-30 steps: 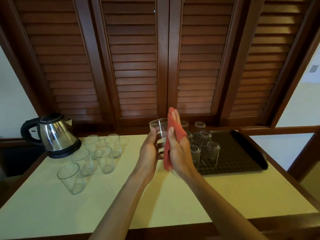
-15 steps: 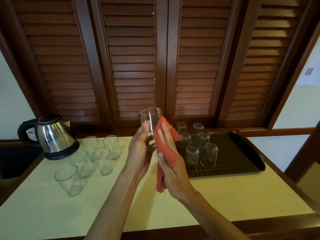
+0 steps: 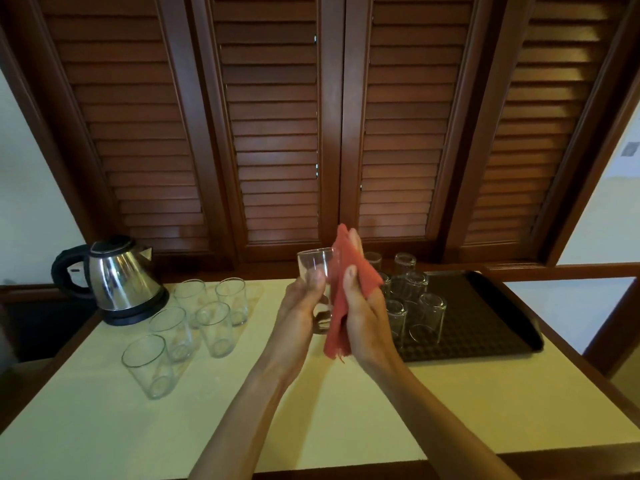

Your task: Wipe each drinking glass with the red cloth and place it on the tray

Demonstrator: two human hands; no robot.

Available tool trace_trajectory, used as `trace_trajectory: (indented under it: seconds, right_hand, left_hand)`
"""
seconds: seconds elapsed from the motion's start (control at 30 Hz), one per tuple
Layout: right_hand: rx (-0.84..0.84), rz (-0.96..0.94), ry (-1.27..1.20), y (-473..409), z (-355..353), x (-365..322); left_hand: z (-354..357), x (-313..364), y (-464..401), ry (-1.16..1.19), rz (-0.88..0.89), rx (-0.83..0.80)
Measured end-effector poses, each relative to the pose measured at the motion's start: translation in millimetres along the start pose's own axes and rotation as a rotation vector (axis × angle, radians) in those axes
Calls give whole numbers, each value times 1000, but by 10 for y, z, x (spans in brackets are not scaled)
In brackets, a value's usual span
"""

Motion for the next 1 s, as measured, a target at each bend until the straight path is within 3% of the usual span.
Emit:
trace_trajectory:
  seconds: [0.17,0.27,0.37,0.47,0.6,0.7,0.8,1.0]
  right_hand:
    - [-96,-89,108,199,135,195]
    - [-10,51,-5,63,55,129]
    - [-33,2,80,47,132,14]
    - [-97,-106,125,253,191,140]
    - [-79,84,-87,109,104,45]
    - [-116,-2,6,41,173,-79]
    - [-170,-82,90,168,210,185]
    - [41,482,-515,228,81,290]
  left_hand:
    - [-77,106,-81,106,60,117]
    - [-39,-1,10,85,-37,101]
    - [-2,1,37,126,-124,97]
    - [-62,127,-66,98,5,92]
    - [-65,27,-18,98,25,105]
    - [-20,-94,33,190,-48,93]
    - [-102,-35,-51,281,-2,164]
    - [-274,48,-124,221,120,248]
Point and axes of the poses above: each hand's wrist, its own y-axis away from the middle knuckle, its own z-axis out of the palm, x = y × z, the point moved 2 cm from there along -y, towards the middle knuckle, and after that the axes turned 8 degrees about z, right-handed, at the moved point
